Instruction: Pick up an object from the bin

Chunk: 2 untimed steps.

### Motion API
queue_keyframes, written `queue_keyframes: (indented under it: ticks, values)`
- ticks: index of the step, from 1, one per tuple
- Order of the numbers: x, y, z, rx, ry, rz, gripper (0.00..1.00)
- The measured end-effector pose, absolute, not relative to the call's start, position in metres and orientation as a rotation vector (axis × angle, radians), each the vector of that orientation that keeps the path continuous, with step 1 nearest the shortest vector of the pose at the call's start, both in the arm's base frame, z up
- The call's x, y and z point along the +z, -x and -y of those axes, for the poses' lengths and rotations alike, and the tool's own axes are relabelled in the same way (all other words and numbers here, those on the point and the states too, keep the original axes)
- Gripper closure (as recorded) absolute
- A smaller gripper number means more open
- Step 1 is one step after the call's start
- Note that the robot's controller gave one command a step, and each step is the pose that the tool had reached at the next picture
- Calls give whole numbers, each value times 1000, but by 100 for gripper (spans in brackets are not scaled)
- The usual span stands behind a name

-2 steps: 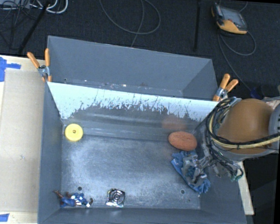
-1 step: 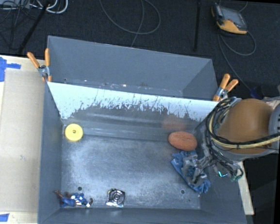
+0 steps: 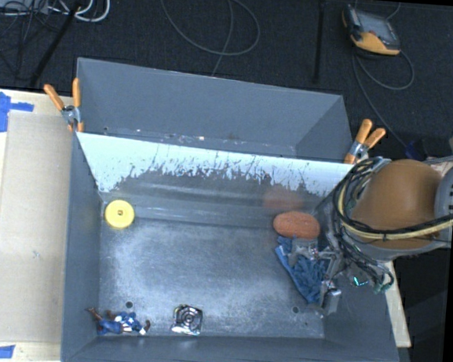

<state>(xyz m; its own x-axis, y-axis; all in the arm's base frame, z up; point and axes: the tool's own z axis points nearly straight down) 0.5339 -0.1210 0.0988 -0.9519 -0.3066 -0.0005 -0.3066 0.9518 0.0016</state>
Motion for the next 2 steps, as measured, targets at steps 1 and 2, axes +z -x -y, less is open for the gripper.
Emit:
queue_keyframes:
  ticks: [1, 2]
  values:
    - [98, -534, 121, 2, 488, -3102, 0]
    - [83, -530, 134, 5, 561, -3090, 0]
